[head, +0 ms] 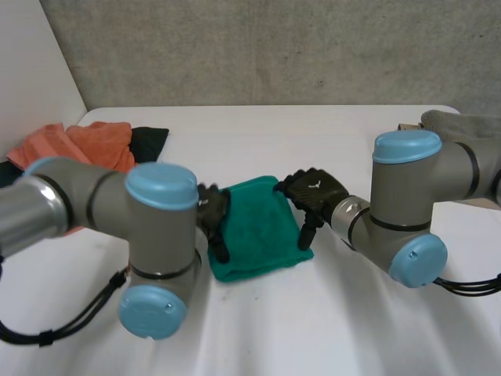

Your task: Fold the laundry.

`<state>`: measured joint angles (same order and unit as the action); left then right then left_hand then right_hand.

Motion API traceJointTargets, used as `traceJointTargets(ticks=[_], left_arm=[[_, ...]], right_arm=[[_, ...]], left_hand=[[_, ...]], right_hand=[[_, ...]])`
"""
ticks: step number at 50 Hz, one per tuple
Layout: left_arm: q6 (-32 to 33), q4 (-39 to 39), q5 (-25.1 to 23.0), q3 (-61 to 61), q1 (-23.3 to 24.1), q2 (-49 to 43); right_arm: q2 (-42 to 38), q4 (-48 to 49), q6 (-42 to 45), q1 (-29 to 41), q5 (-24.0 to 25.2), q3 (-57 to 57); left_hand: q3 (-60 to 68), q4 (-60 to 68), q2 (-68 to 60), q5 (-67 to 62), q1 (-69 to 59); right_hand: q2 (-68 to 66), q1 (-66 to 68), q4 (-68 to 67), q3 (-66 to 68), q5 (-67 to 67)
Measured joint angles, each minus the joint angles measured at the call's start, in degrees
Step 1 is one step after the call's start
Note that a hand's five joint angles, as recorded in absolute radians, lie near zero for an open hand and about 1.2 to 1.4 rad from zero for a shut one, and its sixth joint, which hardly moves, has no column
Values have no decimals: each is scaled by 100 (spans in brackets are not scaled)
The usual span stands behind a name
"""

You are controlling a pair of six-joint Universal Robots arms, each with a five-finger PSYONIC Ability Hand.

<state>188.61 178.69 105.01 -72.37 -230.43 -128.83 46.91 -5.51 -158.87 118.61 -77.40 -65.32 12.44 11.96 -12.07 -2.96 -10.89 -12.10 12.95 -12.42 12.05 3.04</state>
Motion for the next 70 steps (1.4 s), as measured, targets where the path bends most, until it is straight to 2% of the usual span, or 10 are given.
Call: traceJointTargets(ticks=[7, 13, 19, 23, 28, 45, 50, 52, 61, 70], left_arm=[[238, 61, -781, 240, -200, 742], [460, -13, -2245, 614, -423, 1186], [537, -380, -3896, 839, -607, 1243], [540, -585, -4440, 889, -672, 1210], [534, -667, -4560, 894, -688, 1162], [527, -636, -4302, 880, -672, 1117], [527, -634, -4308, 882, -684, 1125], [528, -634, -4310, 885, -691, 1134], [521, -630, -4310, 939, -762, 1197], [485, -605, -4282, 1144, -960, 1400]], right_arm=[[845, 1016, 303, 251, -271, -1060], [1338, 2146, 389, 608, -251, -2346], [1191, 2745, 419, 842, -219, -2884], [924, 2973, 493, 884, -205, -2875], [588, 3193, 623, 885, -182, -2680], [-61, 3384, 816, 865, -163, -1833], [-284, 3380, 811, 862, -98, -1527], [-362, 3383, 810, 860, -63, -1381], [-361, 3511, 653, 804, -44, -778], [184, 4707, 153, -183, -93, -253]], left_hand=[[0, 0, 0, 0, 0], [23, 141, -120, 0, -265], [123, 202, -168, 0, -303], [123, 202, -168, 0, -303], [123, 202, -168, 0, -303], [123, 202, -168, 0, -303], [123, 202, -168, 0, -303], [123, 202, -168, 0, -303], [123, 202, -168, 0, -303], [123, 202, -175, 0, -303]], right_hand=[[0, 0, 0, 0, -2], [0, 0, 0, 0, -2], [-1, 0, -2, 1, 5], [-31, 1, -24, 65, 26], [-569, 384, -511, 578, 492], [-1702, 1616, -1697, 1720, 1504], [-4661, 4306, -4576, 4617, 4348], [-5362, 4622, -5369, 5324, 5020], [-5375, 4622, -5588, 5380, 5061], [-5375, 4622, -5616, 5380, 5062]])
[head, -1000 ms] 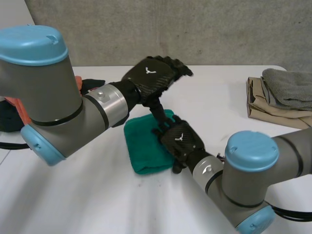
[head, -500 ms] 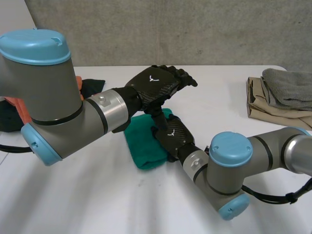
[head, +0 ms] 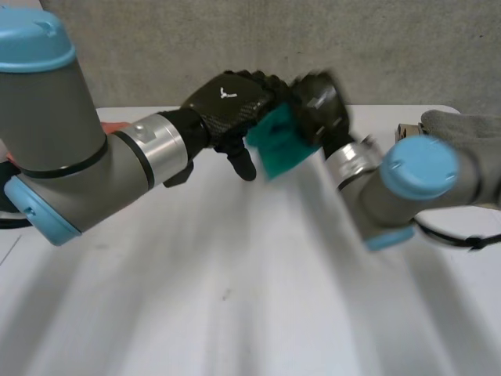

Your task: Fold the laundry.

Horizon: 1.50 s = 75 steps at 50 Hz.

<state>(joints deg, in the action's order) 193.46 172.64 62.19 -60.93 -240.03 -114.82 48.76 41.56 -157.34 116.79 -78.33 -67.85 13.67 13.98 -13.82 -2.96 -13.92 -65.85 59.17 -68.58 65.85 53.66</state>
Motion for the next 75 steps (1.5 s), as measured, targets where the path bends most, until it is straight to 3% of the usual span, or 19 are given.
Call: traceJointTargets(ticks=[7, 13, 21, 30, 35, 38, 42, 44, 55, 61, 65, 70, 75], left_arm=[[-11, 29, 5, 27, -24, 88], [-11, 34, 4, 5, 14, 85], [-2, 31, 4, -50, 47, 35], [2, 24, 20, -107, 77, -24], [10, 24, 61, -134, 84, -41], [11, 24, 87, -140, 91, -40], [8, 24, 104, -141, 114, -27], [8, 24, 108, -141, 139, -16], [-12, 17, 111, -139, 369, 93], [-34, 9, 113, -165, 540, 219], [-40, 16, 113, -218, 592, 363], [-75, 47, 133, -245, 599, 588], [-230, 209, 420, -222, 540, 869]], right_arm=[[232, 644, -228, -1107, 34, 321], [-72, 724, -570, -2111, 214, 821], [-1222, 690, -829, -3360, 1067, 1483], [-2249, 604, -769, -4051, 2141, 1466], [-2158, 592, -769, -4208, 2439, 1132], [-1938, 579, -789, -4291, 2495, 938], [-1645, 469, -812, -4336, 2394, 802], [-1498, 333, -816, -4344, 2258, 754], [-397, -1310, -763, -4541, 1666, 295], [499, -2381, -649, -5001, 1537, -240], [955, -2922, -298, -5394, 1189, -377], [1330, -3097, 317, -5637, 625, -349], [1802, -2675, 598, -5207, 302, -402]], left_hand=[[0, 0, 0, 0, 0], [0, 0, -4, 0, 0], [0, 0, -9, 0, 0], [0, 0, -24, 0, 0], [0, 0, -25, 0, 0], [0, 0, -25, 0, 0], [0, 0, -25, 0, 0], [0, 0, -25, 0, 0], [0, 0, -25, 0, 0], [0, 0, -25, 0, 0], [0, 0, -25, 0, 0], [0, 0, -25, 0, 0], [0, 0, -25, 0, 0]], right_hand=[[0, 0, -5, 44, 0], [0, 0, -11, 44, 0], [0, 0, -18, 44, 62], [0, 0, -19, 44, 58], [13, 0, 58, 20, 58], [1047, -409, 1273, -1036, -844], [4429, -3733, 4455, -4316, -3989], [5260, -4589, 5450, -5210, -4902], [5384, -4637, 5628, -5393, -5081], [5384, -4637, 5627, -5393, -5081], [5390, -4637, 5627, -5393, -5082], [5390, -4637, 5627, -5393, -5081], [5390, -4637, 5627, -5393, -5081]])
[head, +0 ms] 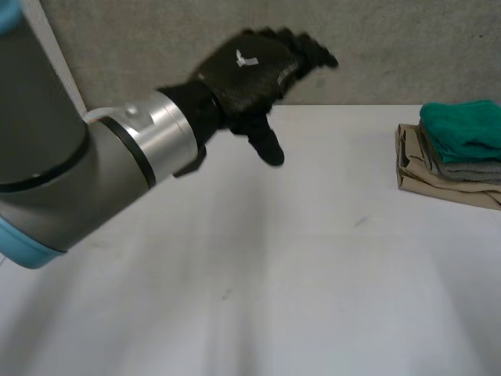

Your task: Fold the laundry.

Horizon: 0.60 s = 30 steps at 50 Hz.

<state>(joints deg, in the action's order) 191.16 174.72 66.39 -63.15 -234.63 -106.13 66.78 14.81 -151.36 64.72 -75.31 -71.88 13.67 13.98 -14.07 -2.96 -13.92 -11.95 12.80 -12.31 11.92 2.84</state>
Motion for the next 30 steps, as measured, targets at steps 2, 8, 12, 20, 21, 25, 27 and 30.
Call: traceJointTargets(ticks=[2, 8, 12, 20, 21, 25, 27, 30], left_arm=[[-70, 125, 291, -1, -69, 131], [-89, 549, 1524, -75, -659, 450], [197, 701, 2080, -194, -1474, 427], [1585, 889, 2190, -297, -2864, -877], [1706, 920, 2165, -276, -2930, -1027], [2520, 1251, 1721, -3, -3372, -2208], [2758, 1403, 1458, 150, -3526, -2647], [3029, 1638, 1014, 473, -3736, -3365]], right_arm=[[212, 259, -53, 314, 11, -123], [904, 1068, -320, 1418, 405, -885], [1175, 1354, -383, 2188, 736, -1535], [1080, 1412, -198, 3236, 911, -2536], [1043, 1410, -158, 3289, 912, -2598], [772, 1383, 174, 3494, 870, -2941], [676, 1378, 319, 3525, 843, -3046], [560, 1373, 508, 3532, 795, -3166]], left_hand=[[0, 0, 0, 0, 0], [0, -1, 0, -1, 0], [0, -3, 0, 0, 0], [0, 0, 0, 0, 0], [0, 0, 0, 0, 0], [0, 0, 0, 0, 0], [0, 0, 0, 0, 0], [137, 127, -112, -190, -128]], right_hand=[[0, 0, 0, 0, 0], [0, 0, 0, 0, 0], [0, 0, 0, 0, 0], [1, 0, 0, 0, 0], [1, 0, 0, 0, 0], [1, 0, 0, 0, 0], [1, 0, 0, 0, 0], [1, 0, 0, 0, 0]])
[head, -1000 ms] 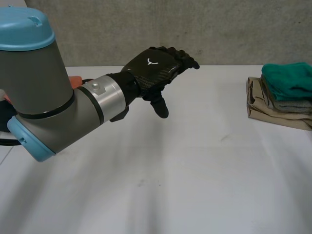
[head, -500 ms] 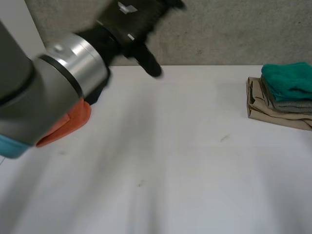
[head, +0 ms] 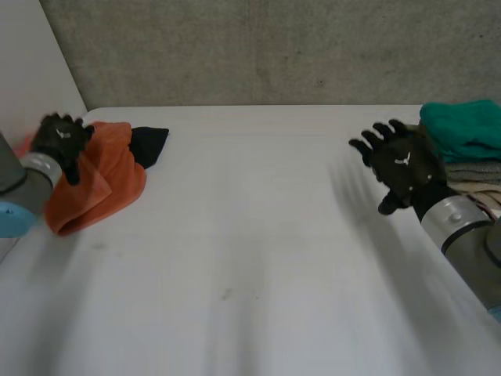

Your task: Fold the laundry.

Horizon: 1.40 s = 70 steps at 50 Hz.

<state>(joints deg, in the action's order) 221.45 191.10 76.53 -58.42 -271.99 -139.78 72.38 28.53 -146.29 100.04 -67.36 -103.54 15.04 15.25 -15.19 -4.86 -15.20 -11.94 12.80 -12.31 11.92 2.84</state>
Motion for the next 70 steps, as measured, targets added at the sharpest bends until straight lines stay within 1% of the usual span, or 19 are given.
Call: traceJointTargets(ticks=[2, 3, 4, 5, 7, 12, 16, 23, 24, 25, 26, 33, 38, 45, 51, 56, 57, 63, 70], left_arm=[[80, 99, -197, 188, -69, -358], [104, 141, -274, 276, -92, -510], [112, 161, -311, 324, -101, -587], [115, 193, -361, 400, -108, -700], [85, 249, -404, 497, -89, -821], [-190, 479, -274, 379, 156, -399], [-638, 768, -105, -11, 459, 351], [-1908, 1161, 39, -932, 1248, 2056], [-2249, 1195, 36, -1149, 1512, 2433], [-2249, 1195, 36, -1149, 1512, 2433], [-2601, 1213, 23, -1367, 1830, 2782], [-3340, 1181, -2, -1867, 2966, 3171], [-3384, 957, 56, -1882, 3525, 2550], [-3337, 473, 286, -1771, 3839, 1815], [-3323, 189, 529, -1814, 4023, 1615], [-3301, 89, 895, -1983, 4018, 1695], [-3281, 76, 1006, -2042, 4005, 1748], [-2956, 92, 1487, -2683, 3947, 2454], [-2294, 432, 1313, -3735, 4065, 3426]], right_arm=[[-59, -2, 75, -13, -27, -45], [-83, -2, 101, -21, -37, -60], [-96, -2, 112, -29, -42, -67], [-115, -2, 127, -41, -50, -77], [-141, -2, 138, -64, -59, -87], [-156, 2, 127, -95, -64, -88], [-146, 9, 112, -102, -69, -82], [-76, 10, 80, -102, -138, -76], [-51, 9, 72, -104, -184, -75], [-51, 9, 72, -104, -184, -75], [-19, 7, 63, -105, -253, -73], [76, -6, 29, -108, -483, -70], [87, -80, 4, -100, -528, -70], [67, -591, -294, -94, -497, 63], [-18, -1790, -1276, -96, -358, 483], [-45, -2252, -1548, -101, -196, 659], [-38, -2292, -1546, -101, -167, 683], [244, -2580, -1036, -101, -50, 756], [651, -3339, 313, -99, -93, 590]], left_hand=[[364, 304, -362, -326, -355], [1776, 1776, -1768, -1799, -2030], [1776, 1776, -1768, -1799, -2030], [3020, 2946, -3063, -2903, -3048], [4598, 4839, -4756, -4655, -4308], [5114, 5297, -5188, -4872, -4605], [5171, 5297, -5280, -4872, -4606], [5252, 5329, -5318, -4954, -4662], [5271, 5329, -5320, -4954, -4662], [5271, 5329, -5320, -4954, -4662], [5271, 5330, -5321, -4954, -4662], [5303, 5352, -5322, -4954, -4662], [5303, 5352, -5322, -4954, -4661], [5190, 5219, -5175, -4934, -4659], [2421, 2357, -2379, -2378, -2237], [1907, 1838, -1874, -1839, -1849], [1471, 1397, -1413, -1398, -1378], [1017, 900, -977, -909, -1026], [1012, 891, -967, -905, -1026]], right_hand=[[0, 0, 0, 0, 0], [0, 0, 0, 0, 0], [0, 0, 0, 0, 0], [0, 0, 0, 0, 0], [0, 0, 0, 0, 0], [0, 0, 0, 0, 0], [0, 0, 0, 0, 0], [0, 0, 0, 0, 0], [0, 0, 0, 0, 0], [0, 0, 0, 0, 0], [0, 0, 0, 0, 0], [0, 0, 0, 0, 0], [0, 0, 0, 0, 0], [0, 0, 0, 0, 0], [0, 0, 0, 0, 0], [0, 0, 0, 0, -1], [0, 0, 0, 0, 0], [0, 0, 0, 0, 0], [-47, 33, -41, 52, 33]])
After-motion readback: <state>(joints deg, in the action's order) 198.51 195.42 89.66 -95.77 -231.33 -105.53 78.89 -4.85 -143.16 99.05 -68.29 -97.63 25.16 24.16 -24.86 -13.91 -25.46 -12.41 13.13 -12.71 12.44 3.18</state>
